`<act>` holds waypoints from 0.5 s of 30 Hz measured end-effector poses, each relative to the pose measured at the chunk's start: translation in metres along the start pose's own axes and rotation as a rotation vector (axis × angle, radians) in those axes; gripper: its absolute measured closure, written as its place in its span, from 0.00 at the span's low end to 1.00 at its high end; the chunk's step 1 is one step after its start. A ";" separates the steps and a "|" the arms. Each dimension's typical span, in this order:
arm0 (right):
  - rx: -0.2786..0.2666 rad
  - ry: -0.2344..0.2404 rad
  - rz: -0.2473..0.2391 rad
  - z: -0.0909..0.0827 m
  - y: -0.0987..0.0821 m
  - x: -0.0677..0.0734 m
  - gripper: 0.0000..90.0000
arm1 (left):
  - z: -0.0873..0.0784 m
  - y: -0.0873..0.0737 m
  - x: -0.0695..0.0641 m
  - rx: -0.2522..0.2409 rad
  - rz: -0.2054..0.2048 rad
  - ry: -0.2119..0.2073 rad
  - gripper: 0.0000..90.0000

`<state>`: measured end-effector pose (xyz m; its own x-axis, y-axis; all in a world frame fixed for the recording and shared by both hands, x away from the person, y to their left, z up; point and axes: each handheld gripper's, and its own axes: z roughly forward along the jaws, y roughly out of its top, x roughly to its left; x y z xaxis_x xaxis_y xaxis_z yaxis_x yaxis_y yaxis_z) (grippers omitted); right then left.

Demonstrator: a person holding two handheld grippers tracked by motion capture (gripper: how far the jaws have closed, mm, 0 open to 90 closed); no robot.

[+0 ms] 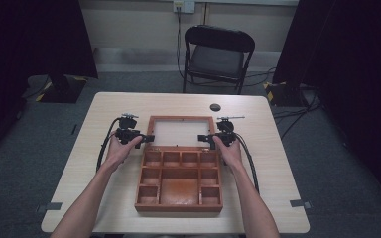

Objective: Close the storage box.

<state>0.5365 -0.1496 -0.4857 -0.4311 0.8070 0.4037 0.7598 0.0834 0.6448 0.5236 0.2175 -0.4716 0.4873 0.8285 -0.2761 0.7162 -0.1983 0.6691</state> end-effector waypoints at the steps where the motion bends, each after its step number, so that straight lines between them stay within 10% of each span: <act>1: -0.001 0.003 0.001 0.001 0.000 0.000 0.13 | 0.000 0.000 0.001 0.002 -0.007 -0.007 0.22; 15: 0.035 0.030 0.037 0.005 0.007 -0.005 0.17 | 0.005 0.000 0.002 0.003 -0.026 -0.042 0.22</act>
<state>0.5468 -0.1498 -0.4863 -0.4163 0.7920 0.4466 0.7920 0.0746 0.6059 0.5275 0.2167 -0.4754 0.4887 0.8109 -0.3219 0.7302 -0.1783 0.6595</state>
